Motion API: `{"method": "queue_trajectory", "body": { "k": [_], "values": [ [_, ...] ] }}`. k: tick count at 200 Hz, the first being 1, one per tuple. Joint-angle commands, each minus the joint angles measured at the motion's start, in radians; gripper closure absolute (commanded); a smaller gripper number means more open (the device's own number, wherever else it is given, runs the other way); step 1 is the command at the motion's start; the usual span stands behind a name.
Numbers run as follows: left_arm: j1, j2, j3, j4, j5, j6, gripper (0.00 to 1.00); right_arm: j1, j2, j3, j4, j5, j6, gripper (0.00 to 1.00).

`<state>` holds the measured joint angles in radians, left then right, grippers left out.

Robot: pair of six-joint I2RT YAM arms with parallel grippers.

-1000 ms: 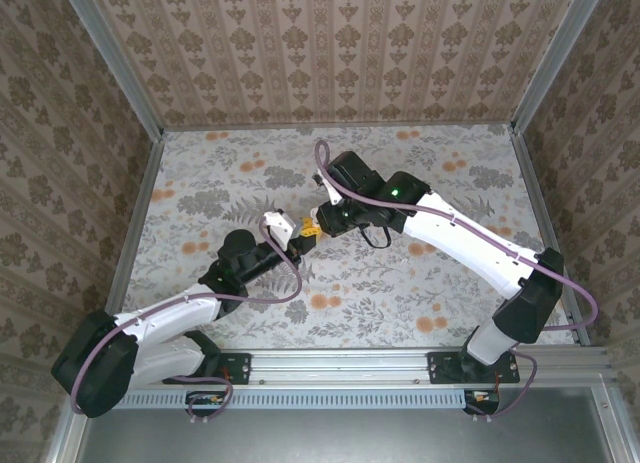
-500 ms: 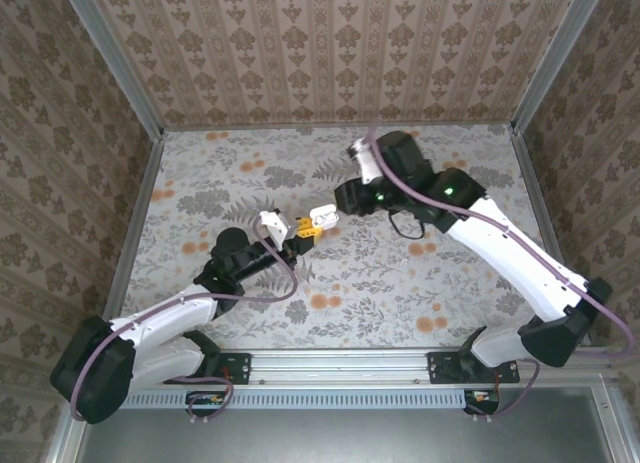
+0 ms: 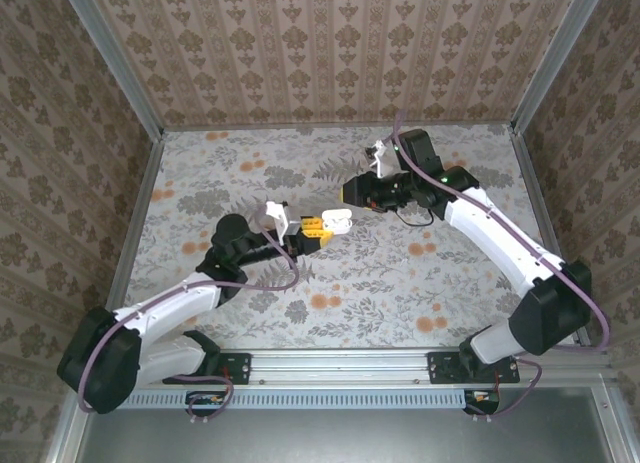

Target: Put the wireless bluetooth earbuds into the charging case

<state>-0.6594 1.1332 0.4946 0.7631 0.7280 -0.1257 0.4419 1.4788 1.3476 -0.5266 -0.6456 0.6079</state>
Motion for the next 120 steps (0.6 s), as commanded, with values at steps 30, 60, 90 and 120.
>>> {"method": "queue_trajectory", "body": {
  "k": [30, 60, 90, 120],
  "values": [
    [0.006, 0.045, 0.055, 0.039, 0.018, -0.056, 1.0, 0.014, 0.007, -0.037, 0.114, -0.229, 0.077, 0.68],
    [0.013, 0.066, 0.07, 0.047, -0.002, -0.082, 1.0, 0.046, -0.016, -0.042, 0.069, -0.246, 0.02, 0.71],
    [0.021, 0.08, 0.077, 0.039, -0.016, -0.099, 1.0, 0.049, -0.065, -0.059, 0.072, -0.229, -0.002, 0.72],
    [0.027, 0.083, 0.074, 0.041, -0.035, -0.115, 1.0, 0.056, -0.117, -0.061, 0.06, -0.227, -0.034, 0.73]
  ]
}}
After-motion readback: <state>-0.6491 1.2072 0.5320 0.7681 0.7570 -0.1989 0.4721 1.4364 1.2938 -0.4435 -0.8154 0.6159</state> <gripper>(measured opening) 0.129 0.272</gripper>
